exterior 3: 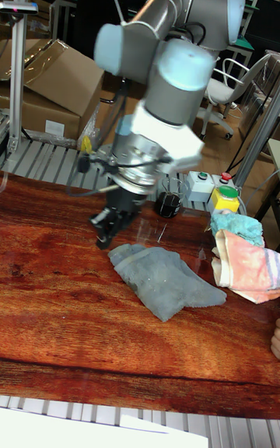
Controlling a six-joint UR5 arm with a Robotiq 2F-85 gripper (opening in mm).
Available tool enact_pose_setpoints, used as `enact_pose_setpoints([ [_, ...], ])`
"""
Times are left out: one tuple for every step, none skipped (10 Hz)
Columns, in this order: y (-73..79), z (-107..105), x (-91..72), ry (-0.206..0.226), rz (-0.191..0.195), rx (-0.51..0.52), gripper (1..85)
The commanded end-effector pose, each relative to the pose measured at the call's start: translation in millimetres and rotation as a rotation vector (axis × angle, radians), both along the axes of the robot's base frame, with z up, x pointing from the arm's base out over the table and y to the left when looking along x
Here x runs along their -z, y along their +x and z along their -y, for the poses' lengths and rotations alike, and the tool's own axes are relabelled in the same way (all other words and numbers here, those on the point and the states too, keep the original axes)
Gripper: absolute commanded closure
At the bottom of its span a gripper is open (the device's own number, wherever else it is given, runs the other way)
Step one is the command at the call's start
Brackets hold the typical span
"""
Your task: Clean the table with a cloth
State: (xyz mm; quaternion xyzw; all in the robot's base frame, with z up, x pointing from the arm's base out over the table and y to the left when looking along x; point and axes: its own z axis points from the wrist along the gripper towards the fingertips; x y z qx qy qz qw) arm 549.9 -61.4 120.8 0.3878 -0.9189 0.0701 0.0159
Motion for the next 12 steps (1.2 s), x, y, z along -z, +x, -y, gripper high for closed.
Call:
enact_pose_setpoints([
  [-8.0,35.4,1.4,-0.004,0.014,-0.002,84.7],
  [-8.8,38.4,3.5,0.0,0.021,0.004,84.7],
  [-10.6,36.6,4.5,0.015,0.02,0.017,84.7],
  [-10.0,39.0,4.1,0.006,0.025,0.019,84.7],
  [-10.7,43.2,3.7,-0.006,0.028,0.019,84.7],
  [-13.5,37.4,1.8,0.016,0.032,0.043,84.7],
  [-15.0,35.1,0.2,0.026,0.036,0.057,84.7],
  [-18.3,33.8,0.0,0.034,0.033,0.077,84.7],
  [-19.4,32.7,1.1,0.046,0.034,0.096,84.7],
  [-20.3,31.7,2.5,0.057,0.036,0.111,84.7],
  [-19.2,29.7,2.8,0.065,0.04,0.122,84.7],
  [-17.6,28.2,3.2,0.071,0.043,0.128,84.7],
])
